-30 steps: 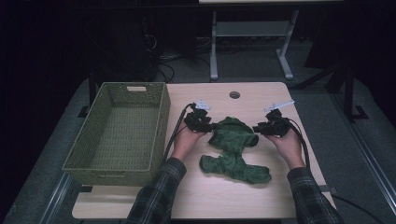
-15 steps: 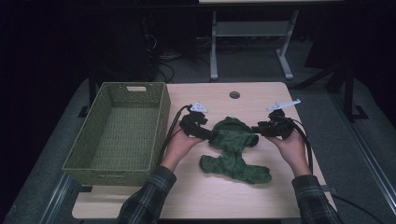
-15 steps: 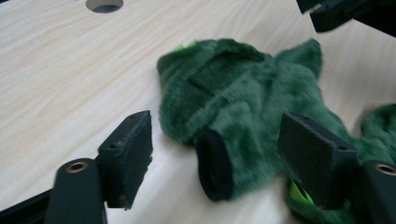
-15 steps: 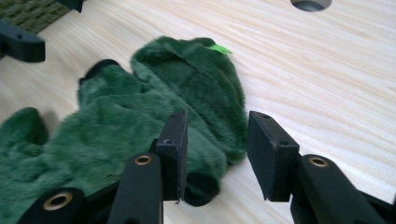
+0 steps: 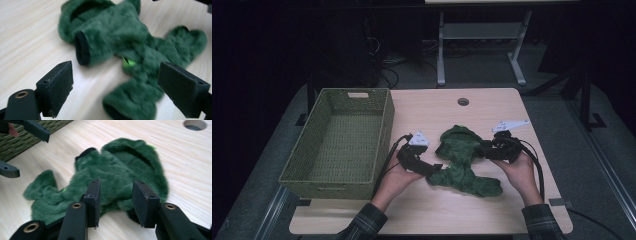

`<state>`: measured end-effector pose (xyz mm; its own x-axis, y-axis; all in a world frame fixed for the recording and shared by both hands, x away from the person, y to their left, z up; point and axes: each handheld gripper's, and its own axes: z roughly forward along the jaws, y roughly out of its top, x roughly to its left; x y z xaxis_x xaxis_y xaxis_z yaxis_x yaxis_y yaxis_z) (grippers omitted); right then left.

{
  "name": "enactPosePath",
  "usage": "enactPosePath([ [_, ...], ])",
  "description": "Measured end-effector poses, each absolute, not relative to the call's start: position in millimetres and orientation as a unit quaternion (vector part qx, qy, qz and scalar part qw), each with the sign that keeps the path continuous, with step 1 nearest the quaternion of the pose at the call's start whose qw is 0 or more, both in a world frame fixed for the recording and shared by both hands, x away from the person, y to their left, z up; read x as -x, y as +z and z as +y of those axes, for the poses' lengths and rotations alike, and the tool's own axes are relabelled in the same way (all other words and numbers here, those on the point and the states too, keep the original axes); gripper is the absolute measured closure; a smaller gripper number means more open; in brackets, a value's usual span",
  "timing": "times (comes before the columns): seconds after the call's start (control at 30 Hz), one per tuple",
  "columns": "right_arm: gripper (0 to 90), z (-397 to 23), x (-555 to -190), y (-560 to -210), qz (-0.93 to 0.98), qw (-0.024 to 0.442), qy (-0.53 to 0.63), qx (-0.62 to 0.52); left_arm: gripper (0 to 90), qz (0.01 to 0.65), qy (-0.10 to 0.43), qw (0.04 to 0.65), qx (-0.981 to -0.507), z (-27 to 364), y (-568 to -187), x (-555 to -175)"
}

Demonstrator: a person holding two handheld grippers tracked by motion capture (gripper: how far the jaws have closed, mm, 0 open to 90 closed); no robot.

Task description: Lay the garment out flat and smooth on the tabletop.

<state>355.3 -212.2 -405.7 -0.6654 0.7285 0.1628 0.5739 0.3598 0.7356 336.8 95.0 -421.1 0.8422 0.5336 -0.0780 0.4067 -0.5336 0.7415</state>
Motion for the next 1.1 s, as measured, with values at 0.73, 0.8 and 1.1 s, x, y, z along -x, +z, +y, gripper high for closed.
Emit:
enactPosePath([
  [0.73, 67.1, -138, -313, -416, 0.856, 0.077, 0.394, -0.325, 12.8, 0.264, 0.088, 0.358, -0.891, 115, -466, -260],
  [0.8, 67.9, -128, -312, -418, 0.860, 0.070, 0.392, -0.318, 12.8, 0.267, 0.091, 0.352, -0.892, 117, -469, -259],
  [1.1, 70.9, -86, -309, -424, 0.876, 0.062, 0.385, -0.283, 12.6, 0.247, 0.107, 0.375, -0.887, 128, -477, -258],
])
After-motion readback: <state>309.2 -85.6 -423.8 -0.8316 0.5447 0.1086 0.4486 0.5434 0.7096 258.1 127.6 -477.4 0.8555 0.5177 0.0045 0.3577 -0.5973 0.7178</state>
